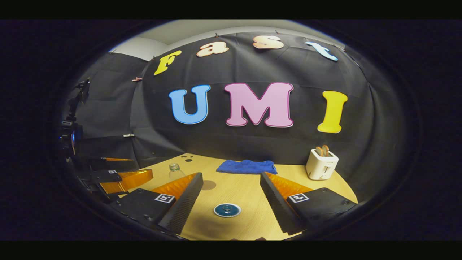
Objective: Open the teacup lid with one hand, grasp the water bottle and pour water into the teacup with the other hand; after pouring, place the water bottle on the coaster and then close the teacup lid.
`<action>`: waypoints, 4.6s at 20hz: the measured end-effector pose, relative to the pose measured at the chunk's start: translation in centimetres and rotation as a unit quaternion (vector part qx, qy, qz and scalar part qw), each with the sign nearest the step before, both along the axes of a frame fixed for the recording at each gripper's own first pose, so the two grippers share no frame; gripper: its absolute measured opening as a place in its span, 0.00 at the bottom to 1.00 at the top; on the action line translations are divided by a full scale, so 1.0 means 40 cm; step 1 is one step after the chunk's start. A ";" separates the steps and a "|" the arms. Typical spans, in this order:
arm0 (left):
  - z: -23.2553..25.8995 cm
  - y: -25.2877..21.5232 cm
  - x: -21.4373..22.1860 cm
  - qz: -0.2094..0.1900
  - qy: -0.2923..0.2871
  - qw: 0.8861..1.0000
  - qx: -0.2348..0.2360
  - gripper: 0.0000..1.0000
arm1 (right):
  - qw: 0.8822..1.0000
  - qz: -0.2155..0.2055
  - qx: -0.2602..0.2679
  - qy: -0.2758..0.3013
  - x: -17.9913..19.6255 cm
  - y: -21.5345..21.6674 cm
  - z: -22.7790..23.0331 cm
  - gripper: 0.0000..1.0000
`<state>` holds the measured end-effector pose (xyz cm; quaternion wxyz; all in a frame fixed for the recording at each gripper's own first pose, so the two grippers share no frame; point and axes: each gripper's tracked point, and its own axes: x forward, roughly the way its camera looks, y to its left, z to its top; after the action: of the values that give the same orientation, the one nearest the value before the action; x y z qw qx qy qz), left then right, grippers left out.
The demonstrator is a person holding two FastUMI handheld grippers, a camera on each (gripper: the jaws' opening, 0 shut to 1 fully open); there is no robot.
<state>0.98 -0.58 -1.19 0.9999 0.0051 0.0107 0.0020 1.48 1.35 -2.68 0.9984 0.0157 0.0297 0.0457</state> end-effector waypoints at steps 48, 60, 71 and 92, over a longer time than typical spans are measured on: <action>-0.360 0.105 0.154 -0.009 0.079 0.997 -0.015 0.96 | 0.998 -0.007 0.008 0.055 0.237 0.049 -0.517 0.43; -0.364 0.067 0.177 -0.033 0.078 0.996 0.009 0.96 | 0.998 0.014 0.002 0.061 0.245 0.048 -0.462 0.33; -0.348 0.034 0.369 -0.042 0.042 0.998 0.017 0.95 | 0.998 -0.002 0.026 0.050 0.240 -0.031 -0.367 0.23; -0.363 -0.018 0.437 -0.164 0.114 0.884 0.422 0.75 | 0.995 -0.069 0.021 0.070 0.106 -0.216 -0.413 0.25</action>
<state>18.45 -1.32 -15.72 0.8809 0.4288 0.1221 -0.1587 5.73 -7.28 -19.21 0.9940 0.0414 0.0978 -0.0243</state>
